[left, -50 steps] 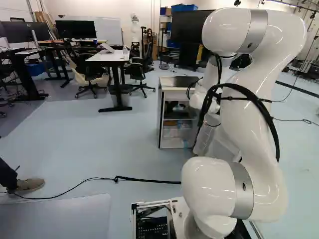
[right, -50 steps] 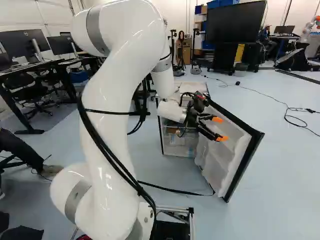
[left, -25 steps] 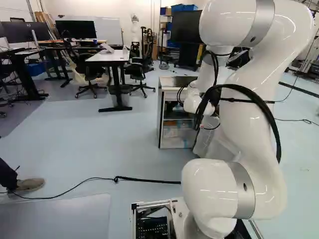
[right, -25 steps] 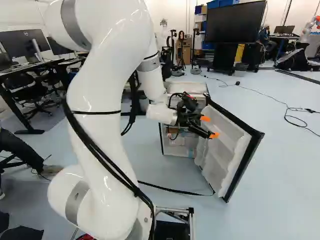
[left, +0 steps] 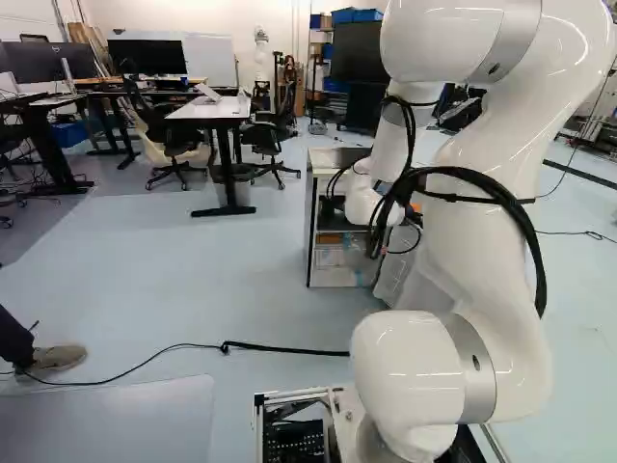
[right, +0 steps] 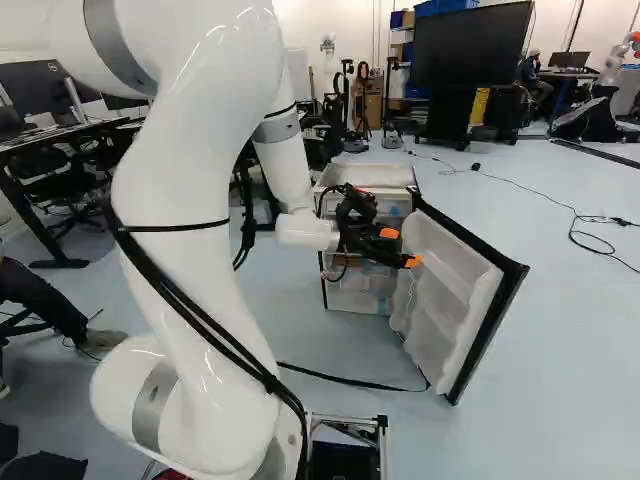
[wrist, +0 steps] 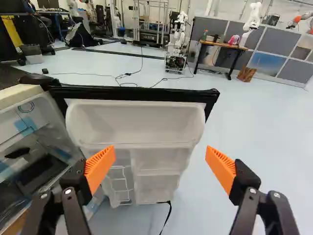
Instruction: Open the fridge door
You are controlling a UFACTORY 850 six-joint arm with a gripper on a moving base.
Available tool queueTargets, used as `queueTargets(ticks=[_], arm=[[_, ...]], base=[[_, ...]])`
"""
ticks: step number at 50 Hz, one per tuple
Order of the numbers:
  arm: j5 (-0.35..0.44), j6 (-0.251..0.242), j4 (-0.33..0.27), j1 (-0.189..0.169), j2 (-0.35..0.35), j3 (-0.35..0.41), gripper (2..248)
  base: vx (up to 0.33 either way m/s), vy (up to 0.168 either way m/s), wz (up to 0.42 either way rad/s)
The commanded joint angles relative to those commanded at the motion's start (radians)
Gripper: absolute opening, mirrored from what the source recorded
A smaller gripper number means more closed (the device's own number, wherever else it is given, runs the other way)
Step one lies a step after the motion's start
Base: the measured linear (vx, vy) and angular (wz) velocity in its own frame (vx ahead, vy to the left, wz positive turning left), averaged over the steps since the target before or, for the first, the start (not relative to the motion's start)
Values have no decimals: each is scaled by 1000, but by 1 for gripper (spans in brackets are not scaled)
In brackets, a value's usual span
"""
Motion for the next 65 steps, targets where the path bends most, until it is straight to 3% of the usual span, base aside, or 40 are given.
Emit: queueTargets(ticks=[33,65], arm=[[-17,18,-71,9,39,31,247],[-62,66,-258,31,143,113,247]], base=[[0,0,0],[0,0,0]])
